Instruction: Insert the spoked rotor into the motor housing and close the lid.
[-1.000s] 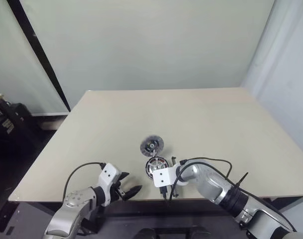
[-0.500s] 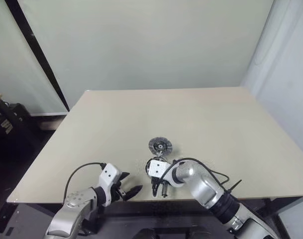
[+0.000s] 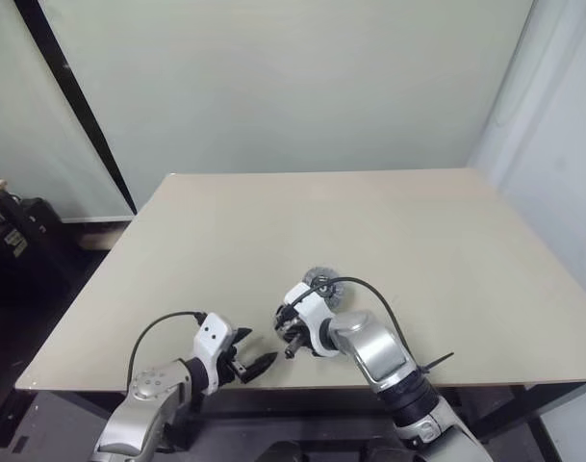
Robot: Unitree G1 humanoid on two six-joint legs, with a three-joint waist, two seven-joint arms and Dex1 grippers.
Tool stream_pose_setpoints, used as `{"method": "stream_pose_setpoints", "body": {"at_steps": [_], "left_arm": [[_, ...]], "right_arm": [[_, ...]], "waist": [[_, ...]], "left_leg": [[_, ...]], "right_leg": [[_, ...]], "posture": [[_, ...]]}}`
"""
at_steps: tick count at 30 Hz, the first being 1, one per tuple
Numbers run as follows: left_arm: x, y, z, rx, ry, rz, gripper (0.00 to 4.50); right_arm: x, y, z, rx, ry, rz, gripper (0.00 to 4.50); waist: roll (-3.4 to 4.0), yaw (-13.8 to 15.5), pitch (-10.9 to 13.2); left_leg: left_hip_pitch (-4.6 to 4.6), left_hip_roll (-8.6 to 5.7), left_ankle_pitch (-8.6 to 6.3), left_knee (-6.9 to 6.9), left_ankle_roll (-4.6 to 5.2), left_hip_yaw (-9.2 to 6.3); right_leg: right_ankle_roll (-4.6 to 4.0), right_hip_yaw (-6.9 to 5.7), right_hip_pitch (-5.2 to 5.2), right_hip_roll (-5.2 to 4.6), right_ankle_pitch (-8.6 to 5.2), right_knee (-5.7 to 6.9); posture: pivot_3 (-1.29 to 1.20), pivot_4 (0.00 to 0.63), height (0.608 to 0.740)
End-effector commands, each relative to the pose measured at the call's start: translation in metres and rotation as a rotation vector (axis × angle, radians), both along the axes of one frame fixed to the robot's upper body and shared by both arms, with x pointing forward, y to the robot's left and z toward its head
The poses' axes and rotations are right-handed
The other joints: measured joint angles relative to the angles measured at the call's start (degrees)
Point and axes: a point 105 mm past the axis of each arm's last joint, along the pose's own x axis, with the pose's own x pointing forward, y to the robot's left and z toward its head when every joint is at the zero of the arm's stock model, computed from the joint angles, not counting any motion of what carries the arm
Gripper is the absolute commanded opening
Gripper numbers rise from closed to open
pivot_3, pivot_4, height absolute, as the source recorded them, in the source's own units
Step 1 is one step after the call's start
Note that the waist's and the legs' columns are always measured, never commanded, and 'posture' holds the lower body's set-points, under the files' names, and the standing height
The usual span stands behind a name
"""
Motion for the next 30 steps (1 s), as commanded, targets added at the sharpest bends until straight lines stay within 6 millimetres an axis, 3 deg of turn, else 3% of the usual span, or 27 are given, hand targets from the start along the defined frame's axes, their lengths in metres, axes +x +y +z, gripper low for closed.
{"method": "stream_pose_setpoints", "body": {"at_steps": [1, 15, 23, 30], "left_arm": [[0.006, 0.001, 0.009, -0.001, -0.048, 0.003, 4.50], [0.010, 0.009, 0.010, 0.003, -0.059, 0.032, 4.50], [0.008, 0.007, 0.011, -0.003, -0.061, 0.035, 4.50], [0.005, 0.010, 0.010, 0.007, -0.051, 0.043, 4.50]], "right_arm": [[0.004, 0.006, 0.022, 0.068, -0.012, -0.019, 0.07], [-0.001, 0.017, 0.012, 0.101, 0.146, -0.150, 0.07], [0.002, 0.020, 0.010, 0.132, 0.144, -0.203, 0.07], [0.008, 0.021, 0.020, 0.175, 0.109, -0.216, 0.07]], "waist": [[0.00, 0.0, 0.0], [0.01, 0.0, 0.0], [0.04, 0.0, 0.0], [0.04, -0.1, 0.0]], "left_leg": [[0.00, 0.00, 0.00, -0.01, 0.00, -0.01], [0.00, -0.01, -0.02, -0.14, -0.02, -0.02], [0.05, -0.01, -0.01, -0.13, -0.02, -0.01], [0.05, 0.00, -0.01, -0.12, -0.02, -0.02]], "right_leg": [[0.00, 0.00, 0.00, 0.00, 0.00, 0.00], [0.02, -0.02, -0.05, -0.01, 0.01, -0.03], [-0.09, -0.01, 0.04, -0.04, -0.05, -0.05], [-0.09, -0.01, 0.02, -0.04, -0.06, -0.05]], "posture": [[0.00, 0.000, 0.740], [0.00, 0.000, 0.740], [0.00, 0.000, 0.740], [0.00, 0.000, 0.740]]}}
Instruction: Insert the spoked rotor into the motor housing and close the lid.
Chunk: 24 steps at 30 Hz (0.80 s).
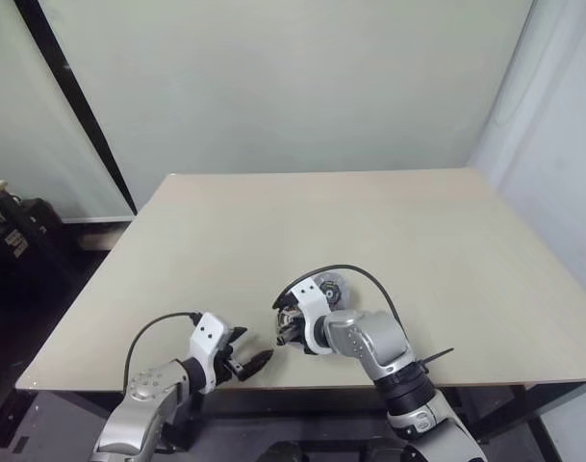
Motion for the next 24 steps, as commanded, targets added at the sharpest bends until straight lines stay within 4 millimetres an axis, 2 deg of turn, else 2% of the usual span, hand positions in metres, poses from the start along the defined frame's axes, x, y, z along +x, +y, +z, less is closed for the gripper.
{"method": "stream_pose_setpoints", "body": {"at_steps": [1, 6, 8, 12, 19, 24], "left_arm": [[0.004, 0.003, 0.014, 0.007, -0.054, 0.004, 4.50], [0.004, 0.004, 0.014, 0.008, -0.054, 0.006, 4.50], [0.004, 0.004, 0.014, 0.008, -0.054, 0.006, 4.50], [0.005, 0.004, 0.015, 0.009, -0.056, 0.004, 4.50], [0.005, 0.004, 0.015, 0.012, -0.057, 0.000, 4.50], [0.004, 0.005, 0.016, 0.015, -0.053, 0.001, 4.50]], "right_arm": [[0.004, 0.014, 0.018, 0.081, -0.031, -0.024, 0.07], [0.005, 0.015, 0.022, 0.107, -0.033, -0.028, 0.07], [0.006, 0.015, 0.022, 0.108, -0.043, -0.020, 0.80], [0.005, 0.017, 0.026, 0.117, -0.080, 0.005, 1.98], [0.004, 0.021, 0.033, 0.143, -0.100, 0.029, 4.46], [0.004, 0.020, 0.048, 0.163, -0.156, 0.075, 4.46]], "waist": [[0.00, 0.0, 0.0], [0.01, 0.0, 0.0], [0.01, 0.0, 0.0], [0.01, -0.2, 0.0], [0.00, -0.2, 0.0], [0.01, -0.3, 0.0]], "left_leg": [[0.00, 0.00, 0.00, 0.00, 0.00, 0.00], [-0.02, 0.00, 0.00, -0.01, 0.00, 0.00], [-0.02, 0.00, 0.00, -0.02, 0.00, 0.00], [-0.02, 0.02, 0.00, -0.03, 0.00, 0.01], [-0.02, 0.02, -0.01, -0.14, -0.01, -0.01], [-0.03, 0.03, -0.01, -0.20, -0.01, 0.00]], "right_leg": [[0.00, 0.00, 0.00, 0.00, 0.00, 0.00], [0.00, 0.00, -0.02, 0.00, 0.00, -0.01], [0.00, -0.01, -0.03, 0.00, 0.00, -0.01], [0.00, 0.00, -0.04, 0.00, 0.00, -0.02], [0.00, -0.01, -0.09, 0.00, 0.00, -0.03], [0.00, 0.00, -0.11, 0.00, 0.00, -0.05]], "posture": [[0.00, 0.000, 0.740], [0.00, 0.000, 0.740], [0.00, 0.000, 0.740], [0.00, 0.000, 0.740], [0.00, 0.000, 0.740], [0.00, 0.000, 0.740]]}}
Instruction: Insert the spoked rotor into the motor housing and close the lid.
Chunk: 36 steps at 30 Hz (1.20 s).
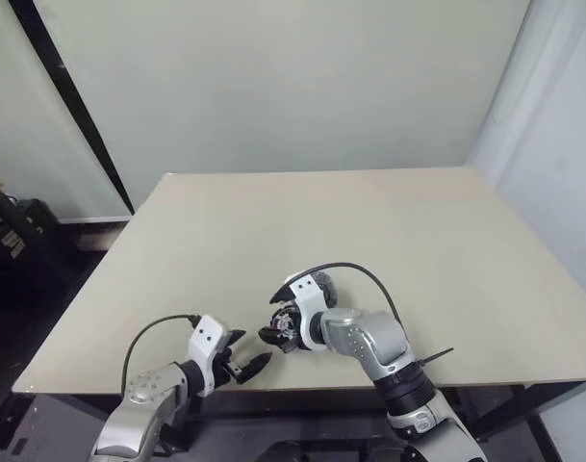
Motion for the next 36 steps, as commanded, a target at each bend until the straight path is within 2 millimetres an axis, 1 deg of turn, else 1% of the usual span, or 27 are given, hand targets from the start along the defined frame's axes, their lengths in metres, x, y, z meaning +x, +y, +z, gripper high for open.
{"method": "stream_pose_setpoints", "body": {"at_steps": [1, 5, 8, 10, 13, 16, 17, 19, 20, 24, 27, 29, 31, 33, 36], "left_arm": [[0.007, 0.003, 0.017, 0.005, -0.066, 0.001, 4.50], [0.005, 0.005, 0.019, -0.023, -0.061, 0.026, 4.50], [0.004, 0.006, 0.023, -0.065, -0.061, 0.056, 4.50], [0.004, 0.006, 0.024, -0.073, -0.062, 0.065, 4.50], [0.004, 0.007, 0.026, -0.087, -0.063, 0.075, 4.50], [0.004, 0.007, 0.028, -0.098, -0.063, 0.084, 3.92], [0.004, 0.006, 0.030, -0.116, -0.063, 0.088, 3.57], [0.005, 0.004, 0.034, -0.141, -0.066, 0.092, 2.89], [0.006, 0.003, 0.037, -0.153, -0.071, 0.093, 2.48], [0.012, 0.000, 0.047, -0.188, -0.094, 0.091, 1.10], [0.017, 0.000, 0.056, -0.211, -0.119, 0.103, 0.03], [0.019, 0.000, 0.059, -0.223, -0.127, 0.114, 0.03], [0.019, 0.002, 0.060, -0.224, -0.129, 0.123, 0.03], [0.019, 0.004, 0.059, -0.213, -0.126, 0.130, 0.03], [0.017, 0.007, 0.059, -0.201, -0.122, 0.134, 0.03]], "right_arm": [[0.002, 0.008, 0.037, 0.084, -0.114, 0.063, 4.46], [0.001, 0.000, 0.059, 0.140, -0.189, 0.118, 4.46], [0.005, -0.013, 0.080, 0.172, -0.317, 0.145, 4.46], [0.008, -0.019, 0.086, 0.175, -0.364, 0.140, 4.46], [0.024, -0.041, 0.097, 0.142, -0.481, 0.055, 4.46], [0.038, -0.059, 0.101, 0.112, -0.547, -0.030, 4.50], [0.050, -0.072, 0.103, 0.077, -0.585, -0.099, 4.50], [0.063, -0.090, 0.105, 0.025, -0.633, -0.181, 4.50], [0.069, -0.098, 0.103, -0.010, -0.652, -0.198, 4.50], [0.086, -0.119, 0.092, -0.111, -0.686, -0.223, 4.50], [0.095, -0.129, 0.072, -0.205, -0.686, -0.218, 4.50], [0.098, -0.132, 0.057, -0.252, -0.673, -0.205, 4.50], [0.095, -0.128, 0.042, -0.283, -0.663, -0.157, 4.50], [0.085, -0.114, 0.029, -0.245, -0.625, -0.085, 4.50], [0.065, -0.086, 0.023, -0.150, -0.573, 0.016, 4.50]], "waist": [[0.00, 0.0, 0.0], [0.00, 0.0, 0.0], [-0.01, 0.0, 0.0], [-0.02, 0.0, 0.0], [-0.02, 0.0, 0.0], [-0.03, 0.0, 0.0], [-0.04, 0.0, 0.0], [-0.04, 0.1, 0.0], [-0.04, 0.1, 0.0], [-0.07, 0.2, 0.0], [-0.07, 0.1, 0.0], [-0.08, 0.0, 0.0], [-0.09, 0.0, 0.0], [-0.09, 0.0, 0.0], [-0.09, 0.0, 0.0]], "left_leg": [[0.00, 0.00, 0.00, -0.01, 0.00, 0.00], [-0.01, -0.01, 0.00, -0.03, 0.00, -0.02], [-0.04, -0.01, 0.00, -0.07, 0.00, -0.02], [-0.04, 0.00, 0.00, -0.10, 0.00, -0.01], [-0.04, 0.04, 0.00, -0.17, 0.00, 0.01], [-0.05, 0.03, 0.00, -0.18, 0.00, 0.03], [-0.07, 0.02, 0.00, -0.19, 0.00, 0.03], [-0.09, 0.02, 0.00, -0.19, 0.00, 0.03], [-0.10, 0.02, 0.00, -0.19, 0.00, 0.03], [-0.08, 0.00, 0.01, -0.17, 0.01, 0.05], [-0.08, 0.01, 0.01, -0.19, 0.02, 0.08], [-0.08, 0.01, 0.01, -0.20, 0.02, 0.12], [-0.07, 0.01, 0.02, -0.22, 0.03, 0.16], [-0.07, 0.02, 0.02, -0.24, 0.04, 0.16], [-0.07, 0.05, 0.02, -0.25, 0.04, 0.13]], "right_leg": [[0.00, 0.00, 0.00, 0.00, 0.00, 0.00], [0.01, -0.01, 0.00, 0.00, 0.00, -0.04], [0.01, -0.01, -0.01, -0.02, 0.00, -0.07], [0.01, -0.01, -0.03, -0.03, 0.00, -0.08], [0.01, -0.01, -0.05, -0.03, -0.01, -0.08], [0.00, -0.01, -0.05, -0.03, -0.01, -0.11], [0.00, 0.00, -0.06, -0.04, -0.01, -0.12], [0.00, 0.00, -0.06, -0.03, 0.00, -0.12], [0.01, 0.00, -0.06, -0.04, 0.00, -0.12], [0.00, 0.00, 0.02, -0.04, 0.00, -0.13], [0.00, 0.01, 0.03, -0.03, 0.00, -0.12], [0.04, 0.03, 0.02, -0.02, 0.02, -0.12], [0.08, 0.07, 0.01, -0.01, 0.05, -0.13], [0.09, 0.08, -0.01, 0.00, 0.06, -0.12], [0.09, 0.07, 0.00, 0.03, 0.06, -0.12]], "posture": [[0.00, 0.000, 0.740], [0.00, 0.000, 0.740], [0.00, 0.000, 0.740], [0.00, 0.000, 0.740], [0.00, 0.000, 0.740], [0.00, 0.000, 0.740], [0.00, 0.000, 0.740], [0.00, 0.000, 0.740], [0.00, 0.000, 0.740], [0.00, 0.000, 0.740], [0.00, 0.000, 0.740], [0.00, 0.000, 0.740], [0.00, 0.000, 0.740], [0.00, 0.000, 0.740], [0.00, 0.000, 0.740]]}}
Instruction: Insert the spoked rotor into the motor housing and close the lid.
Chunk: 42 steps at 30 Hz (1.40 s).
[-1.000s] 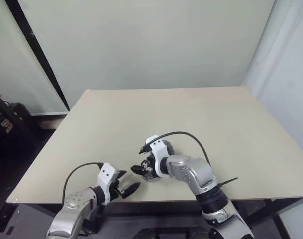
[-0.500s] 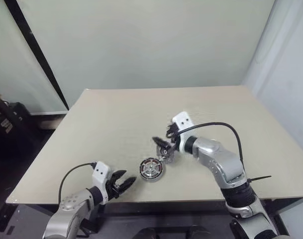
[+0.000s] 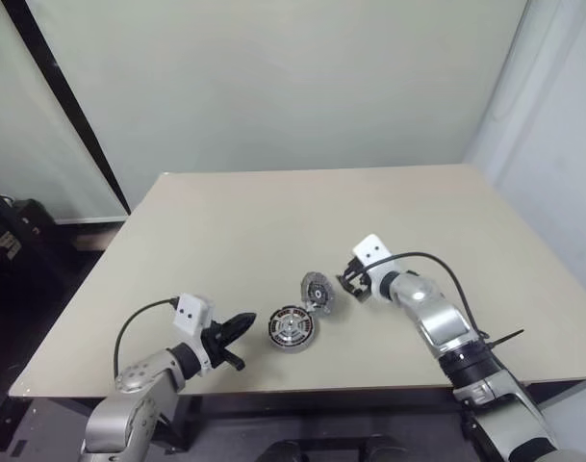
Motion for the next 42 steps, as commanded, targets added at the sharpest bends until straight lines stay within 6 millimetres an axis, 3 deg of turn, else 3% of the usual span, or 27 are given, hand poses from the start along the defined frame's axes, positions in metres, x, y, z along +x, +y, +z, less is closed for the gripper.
{"method": "stream_pose_setpoints", "body": {"at_steps": [1, 6, 12, 21, 28, 42], "left_arm": [[0.001, 0.005, 0.014, 0.012, -0.045, 0.004, 0.03], [0.000, 0.005, 0.015, 0.021, -0.041, 0.000, 0.03], [0.000, 0.004, 0.015, 0.046, -0.037, -0.018, 0.03], [-0.002, 0.005, 0.013, 0.063, -0.034, -0.024, 0.03], [-0.005, 0.005, 0.011, 0.070, -0.030, -0.026, 0.03], [-0.019, 0.009, 0.005, 0.071, -0.007, 0.006, 0.03]], "right_arm": [[-0.023, 0.039, 0.010, 0.084, 0.001, 0.168, 4.50], [-0.051, 0.068, -0.008, 0.070, 0.056, 0.281, 4.50], [-0.059, 0.082, -0.023, 0.051, 0.081, 0.316, 4.50], [-0.048, 0.074, -0.018, 0.066, 0.089, 0.335, 4.50], [-0.041, 0.069, 0.002, 0.143, 0.142, 0.400, 4.50], [-0.046, 0.067, -0.007, 0.029, 0.251, 0.710, 4.50]], "waist": [[0.00, 0.0, 0.0], [0.00, 0.0, 0.0], [0.01, 0.1, 0.0], [0.01, 0.2, 0.0], [0.00, 0.1, 0.0], [0.01, 0.0, 0.0]], "left_leg": [[0.01, 0.00, 0.00, 0.00, 0.00, -0.02], [0.03, -0.03, -0.01, 0.05, -0.02, -0.02], [0.14, -0.02, -0.01, 0.08, -0.04, -0.03], [0.16, -0.04, -0.01, 0.07, -0.04, -0.05], [0.17, -0.04, -0.01, 0.09, -0.03, -0.03], [0.19, -0.03, -0.01, 0.04, -0.04, -0.01]], "right_leg": [[0.00, 0.00, 0.01, 0.00, 0.00, 0.00], [-0.02, 0.01, 0.06, -0.01, -0.01, 0.01], [-0.11, 0.00, 0.08, -0.01, -0.07, 0.04], [-0.04, 0.00, 0.08, -0.01, -0.03, 0.04], [-0.06, 0.00, 0.10, -0.01, -0.04, 0.04], [0.00, -0.01, 0.12, 0.00, 0.00, 0.05]], "posture": [[0.00, 0.000, 0.740], [0.00, 0.000, 0.740], [0.00, 0.000, 0.740], [0.00, 0.000, 0.740], [0.00, 0.000, 0.740], [0.00, 0.000, 0.740]]}}
